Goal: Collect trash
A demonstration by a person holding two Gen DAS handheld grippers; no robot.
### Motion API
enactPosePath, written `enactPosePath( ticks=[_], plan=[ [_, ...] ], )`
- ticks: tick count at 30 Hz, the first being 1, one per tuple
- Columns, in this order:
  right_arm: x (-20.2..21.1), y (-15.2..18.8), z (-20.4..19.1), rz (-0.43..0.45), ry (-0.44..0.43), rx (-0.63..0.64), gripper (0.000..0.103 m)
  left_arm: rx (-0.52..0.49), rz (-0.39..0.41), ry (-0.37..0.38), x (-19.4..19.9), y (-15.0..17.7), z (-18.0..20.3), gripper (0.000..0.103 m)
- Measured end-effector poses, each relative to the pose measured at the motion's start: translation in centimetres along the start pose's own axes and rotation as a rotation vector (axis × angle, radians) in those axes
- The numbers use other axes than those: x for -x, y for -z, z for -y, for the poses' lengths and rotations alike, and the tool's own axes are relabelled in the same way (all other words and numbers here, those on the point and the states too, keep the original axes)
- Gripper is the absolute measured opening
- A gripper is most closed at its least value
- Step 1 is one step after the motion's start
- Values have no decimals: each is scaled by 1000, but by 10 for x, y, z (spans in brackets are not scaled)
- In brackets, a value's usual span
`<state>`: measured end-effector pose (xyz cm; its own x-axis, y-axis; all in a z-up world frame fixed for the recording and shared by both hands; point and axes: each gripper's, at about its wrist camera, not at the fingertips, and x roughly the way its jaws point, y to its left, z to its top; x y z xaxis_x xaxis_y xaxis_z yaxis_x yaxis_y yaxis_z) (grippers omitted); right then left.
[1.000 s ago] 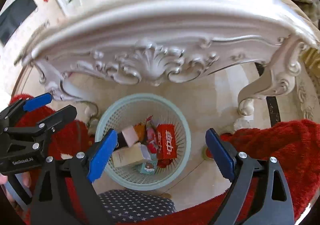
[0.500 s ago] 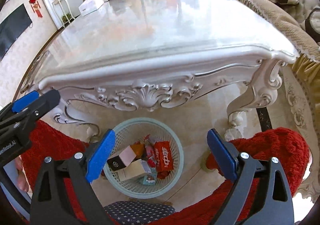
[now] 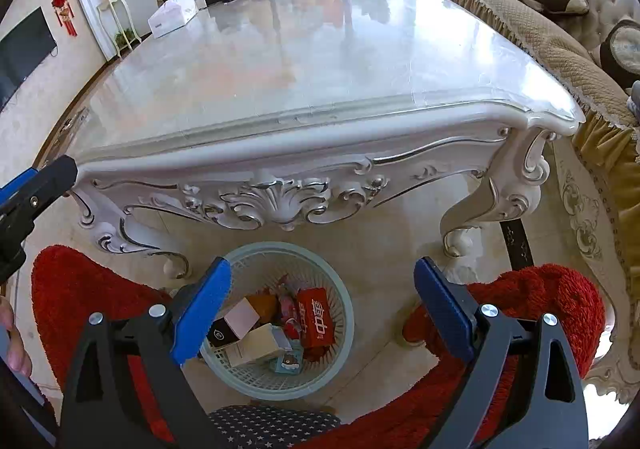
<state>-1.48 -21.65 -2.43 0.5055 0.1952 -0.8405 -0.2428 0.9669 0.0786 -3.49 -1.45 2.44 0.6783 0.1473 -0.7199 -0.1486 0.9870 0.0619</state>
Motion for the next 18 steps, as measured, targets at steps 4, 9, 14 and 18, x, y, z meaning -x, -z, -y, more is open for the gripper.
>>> enactPosePath(
  ticks=[4, 9, 14, 18],
  plan=[
    [0, 1, -4, -7, -7, 16, 88, -8, -10, 15, -2, 1, 2, 91],
    [-1, 2, -7, -8, -1, 28, 88, 0, -13, 22, -2, 0, 2, 91],
    [-1, 1, -6, -5, 5, 19, 89, 9, -8, 28, -3, 0, 1, 91],
    [-1, 1, -7, -3, 3, 21, 88, 8, -7, 22, -3, -1, 1, 91]
  ],
)
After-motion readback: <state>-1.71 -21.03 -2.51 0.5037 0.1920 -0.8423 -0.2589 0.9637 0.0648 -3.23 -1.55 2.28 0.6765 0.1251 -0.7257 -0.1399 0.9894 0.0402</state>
